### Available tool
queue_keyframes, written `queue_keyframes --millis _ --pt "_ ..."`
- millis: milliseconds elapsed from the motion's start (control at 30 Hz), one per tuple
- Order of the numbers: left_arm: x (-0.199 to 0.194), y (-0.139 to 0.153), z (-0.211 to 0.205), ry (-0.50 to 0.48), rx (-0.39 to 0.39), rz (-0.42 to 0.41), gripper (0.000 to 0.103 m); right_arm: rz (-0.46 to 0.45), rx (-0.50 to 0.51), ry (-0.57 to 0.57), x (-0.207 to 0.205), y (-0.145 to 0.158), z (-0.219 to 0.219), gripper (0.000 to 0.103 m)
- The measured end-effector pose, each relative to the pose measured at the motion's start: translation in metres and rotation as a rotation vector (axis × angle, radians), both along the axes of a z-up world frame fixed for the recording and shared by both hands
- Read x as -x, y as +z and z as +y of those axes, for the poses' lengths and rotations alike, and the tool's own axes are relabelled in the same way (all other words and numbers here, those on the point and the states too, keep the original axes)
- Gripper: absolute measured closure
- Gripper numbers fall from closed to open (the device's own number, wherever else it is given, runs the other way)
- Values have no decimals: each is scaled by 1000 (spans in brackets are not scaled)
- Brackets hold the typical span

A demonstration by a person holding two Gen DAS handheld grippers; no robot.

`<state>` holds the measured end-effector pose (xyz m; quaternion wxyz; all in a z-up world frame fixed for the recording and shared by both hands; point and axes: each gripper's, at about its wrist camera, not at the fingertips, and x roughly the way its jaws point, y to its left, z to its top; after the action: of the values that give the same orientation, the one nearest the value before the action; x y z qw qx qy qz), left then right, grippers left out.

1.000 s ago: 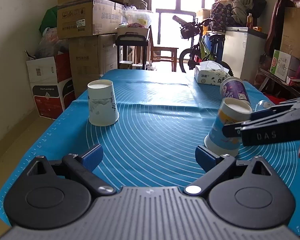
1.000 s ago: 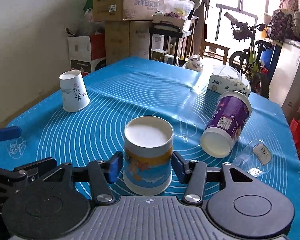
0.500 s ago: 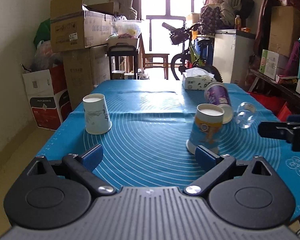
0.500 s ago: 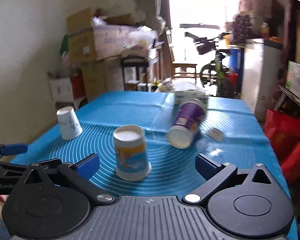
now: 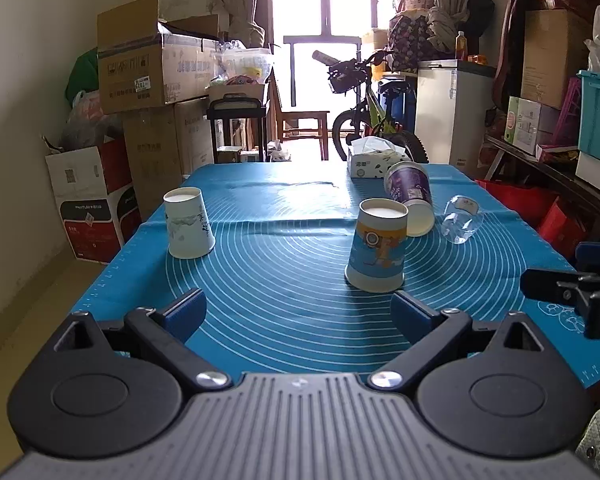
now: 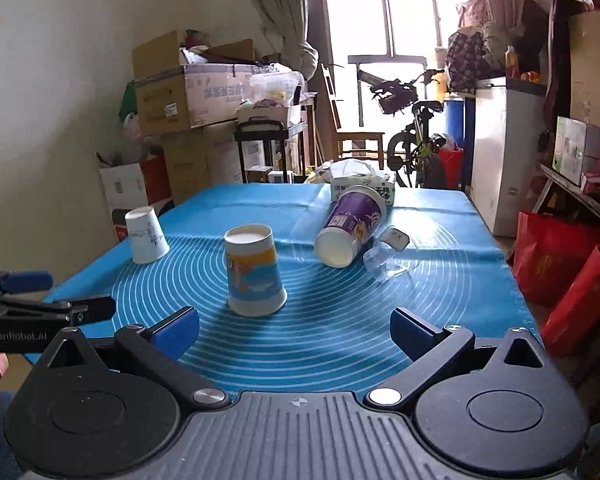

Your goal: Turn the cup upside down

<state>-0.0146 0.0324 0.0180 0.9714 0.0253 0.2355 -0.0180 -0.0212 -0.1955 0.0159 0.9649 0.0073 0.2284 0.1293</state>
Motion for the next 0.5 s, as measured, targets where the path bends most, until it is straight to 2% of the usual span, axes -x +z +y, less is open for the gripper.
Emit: queue_keyframes --millis 500 --pt "-1 -3 -6 2 3 0 5 0 -14 12 6 -1 0 0"
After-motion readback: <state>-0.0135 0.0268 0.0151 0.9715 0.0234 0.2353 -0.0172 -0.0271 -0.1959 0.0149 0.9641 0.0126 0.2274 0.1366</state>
